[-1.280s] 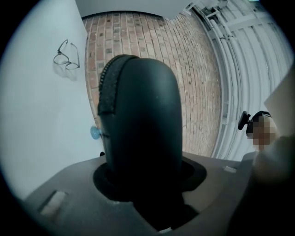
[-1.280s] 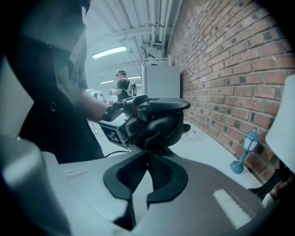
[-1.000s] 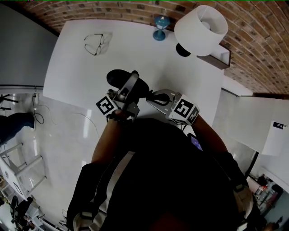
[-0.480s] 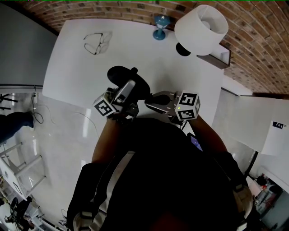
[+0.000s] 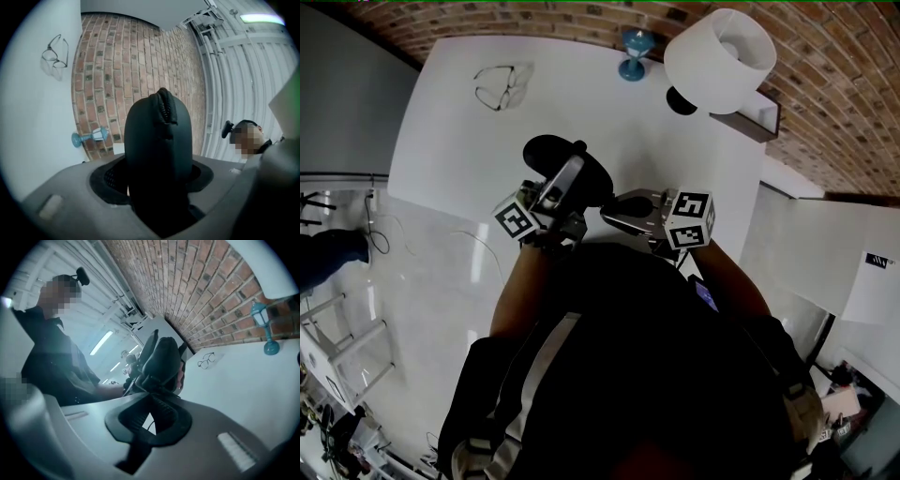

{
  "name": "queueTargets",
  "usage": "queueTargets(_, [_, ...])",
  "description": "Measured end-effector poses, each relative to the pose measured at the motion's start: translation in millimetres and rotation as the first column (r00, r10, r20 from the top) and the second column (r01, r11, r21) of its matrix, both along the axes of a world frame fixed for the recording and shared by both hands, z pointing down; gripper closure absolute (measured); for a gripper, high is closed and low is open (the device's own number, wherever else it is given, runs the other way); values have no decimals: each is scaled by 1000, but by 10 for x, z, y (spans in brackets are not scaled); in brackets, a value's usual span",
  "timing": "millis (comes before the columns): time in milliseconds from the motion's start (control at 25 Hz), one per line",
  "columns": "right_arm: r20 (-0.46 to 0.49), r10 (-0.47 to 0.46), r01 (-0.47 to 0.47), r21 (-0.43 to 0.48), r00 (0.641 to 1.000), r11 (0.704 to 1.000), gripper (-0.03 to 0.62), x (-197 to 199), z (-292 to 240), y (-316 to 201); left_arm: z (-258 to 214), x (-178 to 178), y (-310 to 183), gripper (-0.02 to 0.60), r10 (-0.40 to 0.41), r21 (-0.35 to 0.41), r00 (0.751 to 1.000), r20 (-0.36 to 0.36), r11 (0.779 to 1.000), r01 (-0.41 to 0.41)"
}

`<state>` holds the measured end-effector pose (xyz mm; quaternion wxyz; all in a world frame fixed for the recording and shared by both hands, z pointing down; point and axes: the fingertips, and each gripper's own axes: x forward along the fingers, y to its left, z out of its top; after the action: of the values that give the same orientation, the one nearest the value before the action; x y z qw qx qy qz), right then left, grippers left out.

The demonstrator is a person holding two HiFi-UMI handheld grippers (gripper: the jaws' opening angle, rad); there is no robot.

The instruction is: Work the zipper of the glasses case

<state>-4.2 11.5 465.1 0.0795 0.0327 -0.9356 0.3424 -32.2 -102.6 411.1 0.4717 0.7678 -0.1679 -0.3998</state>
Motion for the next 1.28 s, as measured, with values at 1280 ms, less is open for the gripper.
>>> queueTargets(1280, [-316, 302, -69, 579, 899, 812, 591, 352, -6, -608, 406, -80, 21, 348, 16, -263, 1000, 26, 965, -8])
